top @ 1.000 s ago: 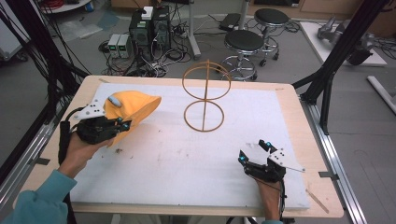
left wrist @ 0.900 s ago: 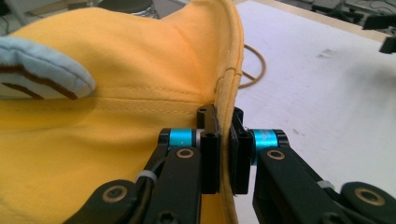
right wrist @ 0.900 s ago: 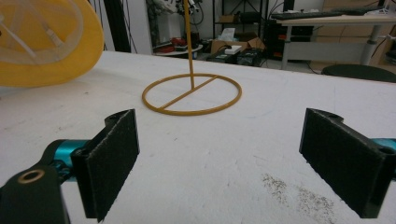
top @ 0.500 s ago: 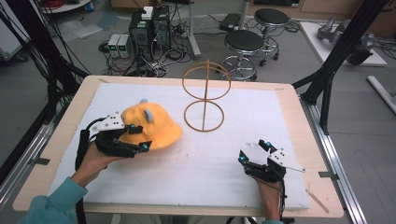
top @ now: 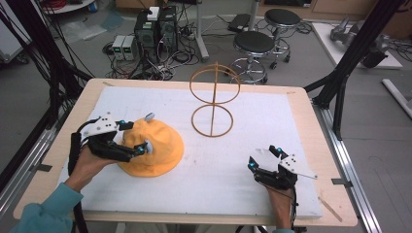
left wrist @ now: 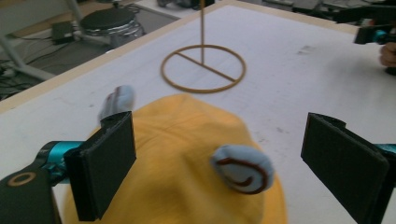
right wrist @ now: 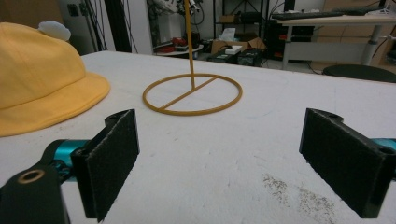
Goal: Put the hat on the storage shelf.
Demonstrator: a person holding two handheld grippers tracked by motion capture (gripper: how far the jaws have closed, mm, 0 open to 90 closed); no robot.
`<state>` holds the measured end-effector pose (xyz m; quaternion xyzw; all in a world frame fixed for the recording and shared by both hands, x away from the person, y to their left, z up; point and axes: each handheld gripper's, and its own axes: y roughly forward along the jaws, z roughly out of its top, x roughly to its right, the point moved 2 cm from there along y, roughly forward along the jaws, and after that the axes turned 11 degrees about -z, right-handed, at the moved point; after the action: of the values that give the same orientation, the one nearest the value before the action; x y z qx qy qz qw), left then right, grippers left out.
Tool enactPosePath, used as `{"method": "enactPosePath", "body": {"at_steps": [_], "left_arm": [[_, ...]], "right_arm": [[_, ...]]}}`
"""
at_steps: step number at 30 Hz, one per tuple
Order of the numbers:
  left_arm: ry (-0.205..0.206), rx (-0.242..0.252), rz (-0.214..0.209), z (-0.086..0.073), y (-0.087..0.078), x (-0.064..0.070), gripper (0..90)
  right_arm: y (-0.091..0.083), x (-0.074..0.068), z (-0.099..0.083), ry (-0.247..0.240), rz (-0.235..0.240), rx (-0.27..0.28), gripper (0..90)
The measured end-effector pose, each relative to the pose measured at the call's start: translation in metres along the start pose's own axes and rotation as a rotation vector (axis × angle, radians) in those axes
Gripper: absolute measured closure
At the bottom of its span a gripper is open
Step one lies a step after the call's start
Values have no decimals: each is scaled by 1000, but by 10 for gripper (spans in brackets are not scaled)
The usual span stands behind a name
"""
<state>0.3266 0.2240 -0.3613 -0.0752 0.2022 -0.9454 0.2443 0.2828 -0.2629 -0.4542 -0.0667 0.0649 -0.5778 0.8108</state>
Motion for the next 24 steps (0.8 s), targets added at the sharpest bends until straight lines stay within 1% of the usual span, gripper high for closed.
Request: {"method": "enactPosePath", "body": {"at_steps": [1, 2, 4, 5, 6, 8, 10, 12, 13, 14, 16, 18, 19, 20, 21, 22, 23, 24], "left_arm": [[0, 0, 0, 0, 0, 0, 105], [7, -16, 26, -3, -4, -4, 105], [1, -32, 46, -6, -7, -9, 105], [1, -32, 46, -6, -7, -9, 105], [-7, -41, 60, -9, -8, -12, 105], [-16, -50, 65, -12, -7, -15, 105], [-9, -62, 60, -18, -5, -18, 105], [-16, -80, 67, -24, -3, -22, 105], [-16, -80, 67, -24, -3, -22, 105], [-17, -82, 76, -26, -2, -23, 105], [-21, -104, 95, -31, 0, -25, 105], [-22, -109, 100, -35, 3, -25, 109], [-17, -120, 111, -37, 4, -25, 121], [-22, -122, 117, -38, 6, -25, 151], [-25, -130, 114, -39, 7, -25, 151], [-26, -135, 119, -39, 8, -26, 199], [-34, -137, 107, -39, 9, -26, 230], [-34, -137, 107, -39, 9, -26, 290]], "right_arm": [[0, 0, 0, 0, 0, 0, 109], [0, 0, 0, 2, -1, 2, 109], [0, 0, 0, 2, -1, 2, 109], [0, 0, 0, 2, -1, 2, 109], [0, 0, 0, 1, -1, -1, 109], [0, 0, 0, -1, -1, 0, 109], [0, 0, 0, -4, -1, 2, 109], [0, 0, 0, -2, -1, 0, 109], [0, 0, 0, -6, -1, 2, 109], [0, 0, 0, -6, -1, 2, 109], [0, 0, 0, -6, -1, 3, 109], [0, 0, 0, 0, -1, -1, 109], [0, 0, 0, 2, -1, -2, 109], [0, 0, 0, 1, -1, -1, 109], [0, 0, 0, 1, -1, -1, 109], [0, 0, 0, 1, -2, -1, 109], [0, 0, 0, 0, -2, -1, 109], [0, 0, 0, 0, -2, -1, 109]]}}
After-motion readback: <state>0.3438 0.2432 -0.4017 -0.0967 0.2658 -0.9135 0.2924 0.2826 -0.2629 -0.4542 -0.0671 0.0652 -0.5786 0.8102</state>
